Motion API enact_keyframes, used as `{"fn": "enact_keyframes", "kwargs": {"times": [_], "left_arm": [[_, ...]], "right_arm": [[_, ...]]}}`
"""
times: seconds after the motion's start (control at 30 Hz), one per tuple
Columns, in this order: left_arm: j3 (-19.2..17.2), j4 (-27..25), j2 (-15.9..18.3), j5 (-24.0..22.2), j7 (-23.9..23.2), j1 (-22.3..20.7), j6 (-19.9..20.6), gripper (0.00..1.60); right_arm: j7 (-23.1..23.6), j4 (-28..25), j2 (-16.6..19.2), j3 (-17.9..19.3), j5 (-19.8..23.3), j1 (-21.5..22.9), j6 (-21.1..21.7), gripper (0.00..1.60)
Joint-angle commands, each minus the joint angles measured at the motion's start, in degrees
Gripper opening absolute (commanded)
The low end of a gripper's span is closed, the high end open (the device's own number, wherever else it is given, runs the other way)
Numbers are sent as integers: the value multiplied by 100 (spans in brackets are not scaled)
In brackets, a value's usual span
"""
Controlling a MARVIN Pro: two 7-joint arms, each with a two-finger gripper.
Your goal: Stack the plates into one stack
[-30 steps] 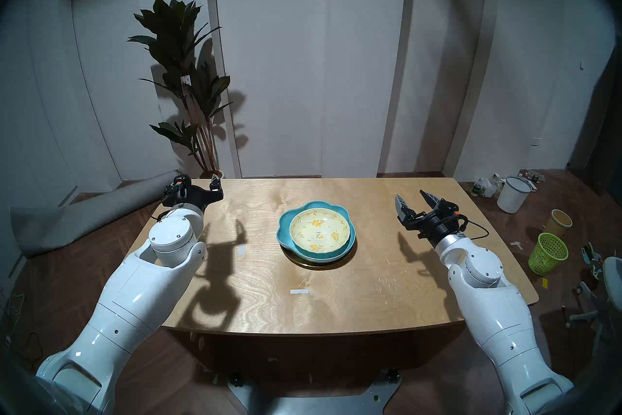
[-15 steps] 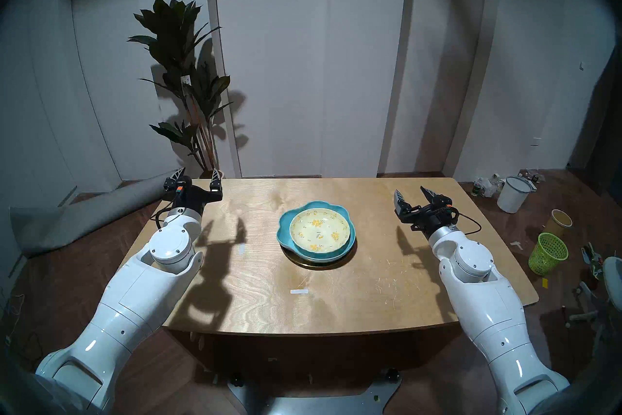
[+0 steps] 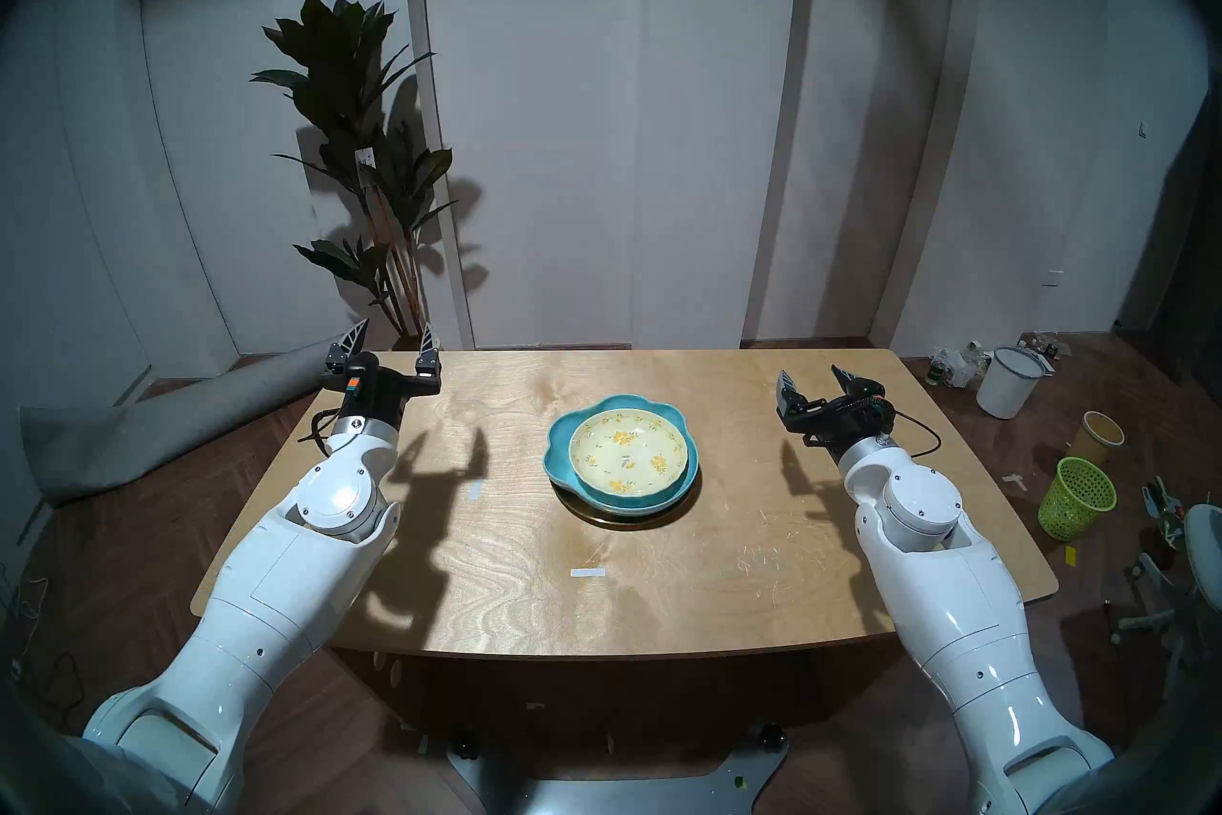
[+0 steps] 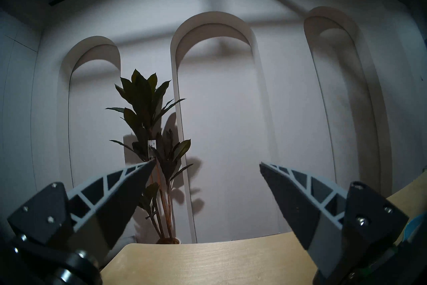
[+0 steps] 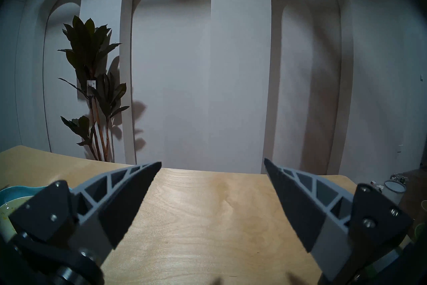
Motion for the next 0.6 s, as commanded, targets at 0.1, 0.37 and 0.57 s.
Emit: {"fn": "enact_keyframes", "kwargs": {"times": [0.1,0.37,0.57], "left_arm": [[-125,-173,168,-562,-576,-415,336,160],[-137,-277,291,-820,-692,-571,1279,160],[-161,-327,304,-881,-727,-585,1517,160]], "right_arm": [[-6,-204,-33,26,32,49,-5,160],[58,-171,-6,-56,-23,96,-9,160],[84,-167,-4,-55,-24,99,-13,160]]}}
